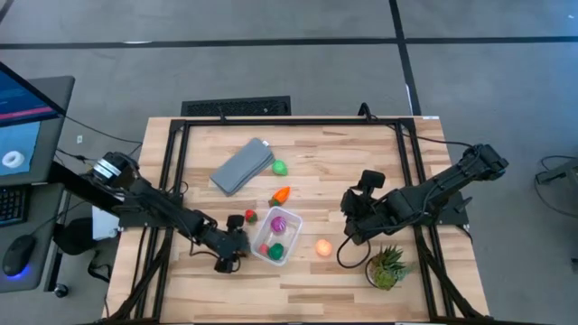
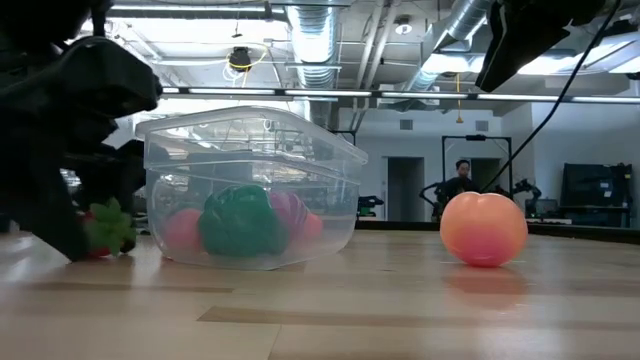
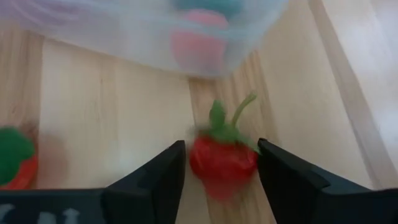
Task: Pick and placing Produce into tupperware
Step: Put the bottom red strawberry into the transparent bin
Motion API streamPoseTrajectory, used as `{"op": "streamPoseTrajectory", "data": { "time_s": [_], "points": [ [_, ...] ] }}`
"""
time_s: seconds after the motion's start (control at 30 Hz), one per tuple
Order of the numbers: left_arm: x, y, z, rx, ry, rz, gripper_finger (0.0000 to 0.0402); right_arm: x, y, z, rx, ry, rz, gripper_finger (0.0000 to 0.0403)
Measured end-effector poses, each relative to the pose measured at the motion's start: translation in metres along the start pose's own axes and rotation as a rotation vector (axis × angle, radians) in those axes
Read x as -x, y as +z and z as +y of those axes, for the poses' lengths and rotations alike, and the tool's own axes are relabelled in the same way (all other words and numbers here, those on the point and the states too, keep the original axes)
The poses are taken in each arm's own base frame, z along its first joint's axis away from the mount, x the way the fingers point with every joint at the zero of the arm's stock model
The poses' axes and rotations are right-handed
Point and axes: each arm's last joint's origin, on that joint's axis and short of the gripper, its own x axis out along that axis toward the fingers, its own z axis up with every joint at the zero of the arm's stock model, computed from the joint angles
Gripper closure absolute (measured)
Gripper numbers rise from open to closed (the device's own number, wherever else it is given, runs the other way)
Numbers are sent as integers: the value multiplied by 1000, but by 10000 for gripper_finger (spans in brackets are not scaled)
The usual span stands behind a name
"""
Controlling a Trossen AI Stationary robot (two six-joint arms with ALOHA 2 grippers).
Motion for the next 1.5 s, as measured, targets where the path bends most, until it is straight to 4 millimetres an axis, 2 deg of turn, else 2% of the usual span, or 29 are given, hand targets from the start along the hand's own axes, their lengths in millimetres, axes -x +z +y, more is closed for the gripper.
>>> {"op": "streamPoseTrajectory", "data": {
  "time_s": [0.27,0.57,0.97,1.5],
  "points": [
    [19,7,2,7,16,-50,231,0,0,0,0,0,0,78],
    [18,4,3,36,29,-20,225,0,0,0,-2,1,-1,78],
    [18,5,2,57,5,-27,187,0,0,0,-11,2,-3,78],
    [13,4,1,58,-13,-41,185,0,0,1,-10,3,-3,78]
  ]
}}
